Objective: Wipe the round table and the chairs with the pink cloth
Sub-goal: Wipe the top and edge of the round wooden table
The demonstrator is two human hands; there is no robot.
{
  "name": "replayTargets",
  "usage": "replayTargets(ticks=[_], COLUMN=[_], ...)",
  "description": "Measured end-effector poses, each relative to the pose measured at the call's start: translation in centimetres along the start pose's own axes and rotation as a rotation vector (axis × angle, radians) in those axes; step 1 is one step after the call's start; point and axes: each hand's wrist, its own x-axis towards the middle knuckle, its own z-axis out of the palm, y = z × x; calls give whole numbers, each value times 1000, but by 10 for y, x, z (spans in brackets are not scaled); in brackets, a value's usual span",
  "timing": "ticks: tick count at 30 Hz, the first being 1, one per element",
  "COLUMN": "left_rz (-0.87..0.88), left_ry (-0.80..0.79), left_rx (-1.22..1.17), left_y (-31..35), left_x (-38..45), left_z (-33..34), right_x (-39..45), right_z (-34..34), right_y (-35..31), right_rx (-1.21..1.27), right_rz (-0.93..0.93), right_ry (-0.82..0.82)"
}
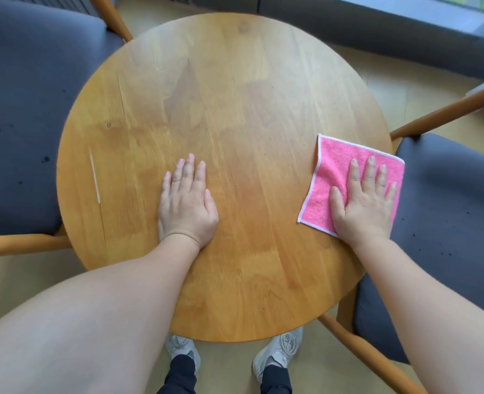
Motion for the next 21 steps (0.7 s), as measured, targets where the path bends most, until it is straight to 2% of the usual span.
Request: replayTargets(ticks=[5,16,21], left_rz=[13,11,20], left_ry=[-15,-12,-19], left_rx=[5,-51,-55], left_y=[1,5,4], left_x=[2,3,5], left_z=[-1,-4,-5], right_x=[-7,-66,-66], right_z=[0,9,11], right_y=[-21,-138,-146], right_rx=[24,28,26], right_rz=[42,-211,-242], right_ry=[-29,-99,-122])
